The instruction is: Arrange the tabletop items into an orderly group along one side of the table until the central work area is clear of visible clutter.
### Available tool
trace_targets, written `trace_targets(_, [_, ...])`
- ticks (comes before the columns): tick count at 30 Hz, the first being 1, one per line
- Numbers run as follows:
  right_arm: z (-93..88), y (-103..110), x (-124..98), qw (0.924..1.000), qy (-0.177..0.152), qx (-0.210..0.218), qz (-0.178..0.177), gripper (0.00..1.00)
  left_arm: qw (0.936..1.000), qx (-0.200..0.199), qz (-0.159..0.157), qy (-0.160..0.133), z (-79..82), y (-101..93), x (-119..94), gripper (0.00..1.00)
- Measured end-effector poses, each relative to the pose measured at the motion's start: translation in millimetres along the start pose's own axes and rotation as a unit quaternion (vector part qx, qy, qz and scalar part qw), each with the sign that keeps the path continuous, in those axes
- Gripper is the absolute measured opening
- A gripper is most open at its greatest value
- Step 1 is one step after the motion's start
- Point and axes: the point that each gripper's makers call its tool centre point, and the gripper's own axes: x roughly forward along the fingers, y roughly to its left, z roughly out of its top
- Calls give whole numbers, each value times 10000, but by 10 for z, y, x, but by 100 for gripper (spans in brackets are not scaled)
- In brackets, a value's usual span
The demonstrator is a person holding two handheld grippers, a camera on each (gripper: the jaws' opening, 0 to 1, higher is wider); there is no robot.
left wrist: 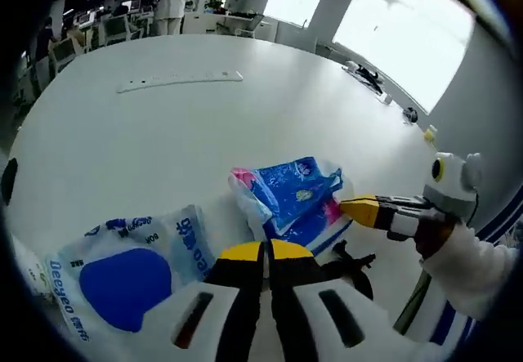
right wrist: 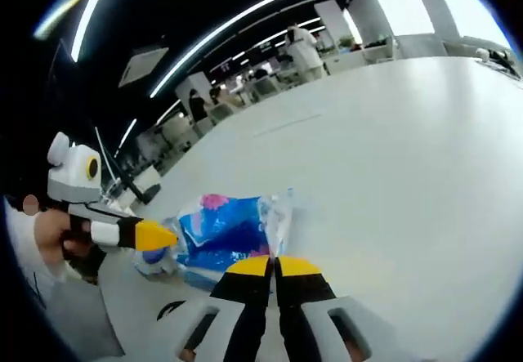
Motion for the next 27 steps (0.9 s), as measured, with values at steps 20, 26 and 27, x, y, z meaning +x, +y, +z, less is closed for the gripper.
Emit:
trace_targets(20, [-193,56,81,9995,296,63,-35,0,9994,-122,168,281,-161,144,-2,2])
trace_targets(26, [-209,37,43,9995,317,1,-68,4,9996,-27,113,248,-149,76,-50,14])
trace_targets(27, [-209,35,30,9995,316,-26,-87,5,9997,1,110,236,-138,66,-63,16])
